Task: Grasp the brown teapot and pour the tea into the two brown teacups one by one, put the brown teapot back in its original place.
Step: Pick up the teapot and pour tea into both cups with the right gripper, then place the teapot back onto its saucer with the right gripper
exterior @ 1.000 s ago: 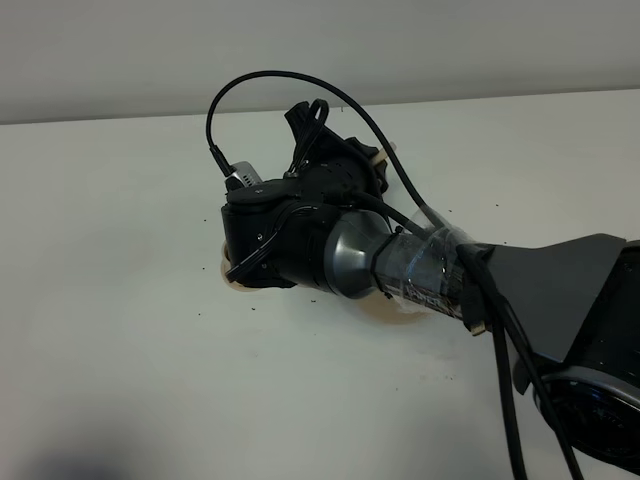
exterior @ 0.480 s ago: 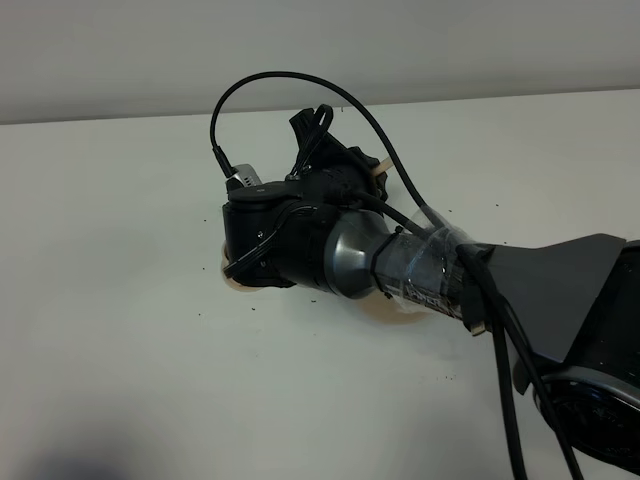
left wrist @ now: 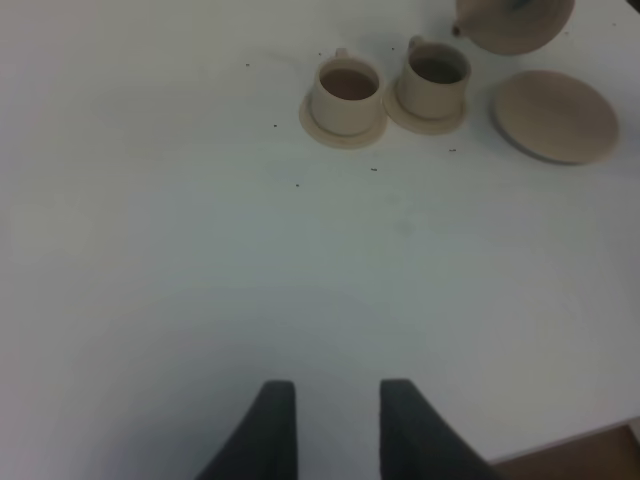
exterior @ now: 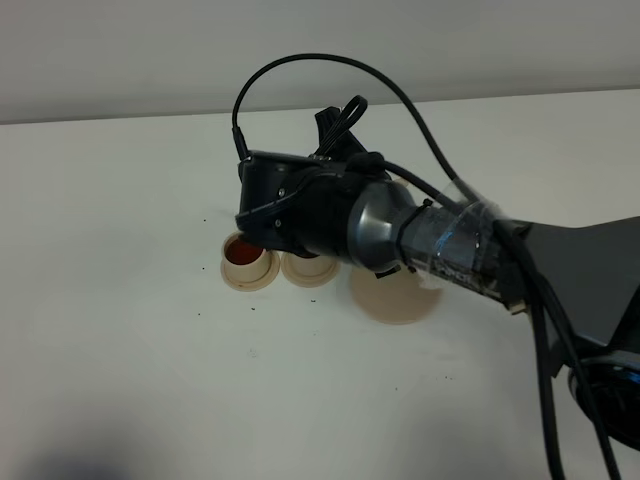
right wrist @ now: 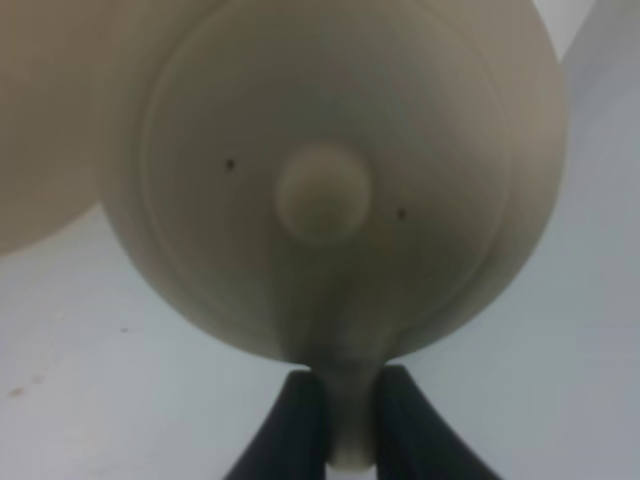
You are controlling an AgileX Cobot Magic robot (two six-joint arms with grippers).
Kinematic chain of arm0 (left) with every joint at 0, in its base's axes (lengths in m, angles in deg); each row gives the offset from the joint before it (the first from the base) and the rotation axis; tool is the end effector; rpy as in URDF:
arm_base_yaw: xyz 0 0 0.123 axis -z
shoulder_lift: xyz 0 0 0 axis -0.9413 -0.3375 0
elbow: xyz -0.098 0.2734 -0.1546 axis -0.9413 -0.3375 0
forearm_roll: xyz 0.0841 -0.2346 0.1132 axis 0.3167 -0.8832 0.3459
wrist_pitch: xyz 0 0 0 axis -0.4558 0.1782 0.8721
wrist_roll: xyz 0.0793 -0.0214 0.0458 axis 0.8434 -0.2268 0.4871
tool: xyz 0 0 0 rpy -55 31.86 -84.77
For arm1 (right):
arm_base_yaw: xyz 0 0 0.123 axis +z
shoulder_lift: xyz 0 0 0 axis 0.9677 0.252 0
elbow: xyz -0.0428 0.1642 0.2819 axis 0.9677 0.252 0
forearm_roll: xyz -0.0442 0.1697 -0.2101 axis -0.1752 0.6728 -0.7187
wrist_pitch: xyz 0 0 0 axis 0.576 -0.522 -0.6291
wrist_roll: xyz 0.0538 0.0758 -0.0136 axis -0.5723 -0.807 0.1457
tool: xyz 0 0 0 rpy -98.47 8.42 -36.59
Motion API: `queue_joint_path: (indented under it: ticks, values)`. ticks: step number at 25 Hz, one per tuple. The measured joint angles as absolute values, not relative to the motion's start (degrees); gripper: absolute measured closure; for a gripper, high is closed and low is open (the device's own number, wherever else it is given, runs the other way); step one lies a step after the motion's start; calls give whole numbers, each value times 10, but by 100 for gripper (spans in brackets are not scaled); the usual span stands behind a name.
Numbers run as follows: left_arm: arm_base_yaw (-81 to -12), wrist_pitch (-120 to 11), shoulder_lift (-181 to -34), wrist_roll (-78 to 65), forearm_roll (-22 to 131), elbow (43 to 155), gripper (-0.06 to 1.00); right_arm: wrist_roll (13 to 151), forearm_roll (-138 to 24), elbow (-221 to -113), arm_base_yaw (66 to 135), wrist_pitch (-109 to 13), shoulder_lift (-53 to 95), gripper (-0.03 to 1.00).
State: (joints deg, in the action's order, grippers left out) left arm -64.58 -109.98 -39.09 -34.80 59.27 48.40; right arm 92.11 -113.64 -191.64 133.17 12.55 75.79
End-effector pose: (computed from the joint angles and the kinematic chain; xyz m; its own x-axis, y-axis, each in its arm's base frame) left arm -0.0155 -0.0113 0.2921 -0.4884 0.0630 -0.8704 0.2231 0.9733 -0.0547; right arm 0.3283 0.3964 0.2252 0.1308 -0.8831 0.4506 -0.7289 -0.3937 -0.5600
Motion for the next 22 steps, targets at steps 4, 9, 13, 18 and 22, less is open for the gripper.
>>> queue_joint_path:
  ticks: [4, 9, 13, 18, 22]
  values:
    - [-646, -1100, -391, -347, 593, 484, 71, 938, -1064, -1916, 1308, 126, 731, 86]
    - [-646, -1100, -391, -347, 593, 484, 71, 973, -923, -1931, 1254, 127, 713, 86]
    - [-646, -1100, -391, -347, 593, 484, 71, 1006, -822, -1935, 1214, 128, 710, 86]
    - [-646, -1100, -391, -347, 593, 484, 71, 1029, -743, -1935, 1182, 129, 710, 86]
    - [-646, -1100, -391, -347, 593, 484, 71, 1037, -720, -1935, 1171, 129, 710, 86]
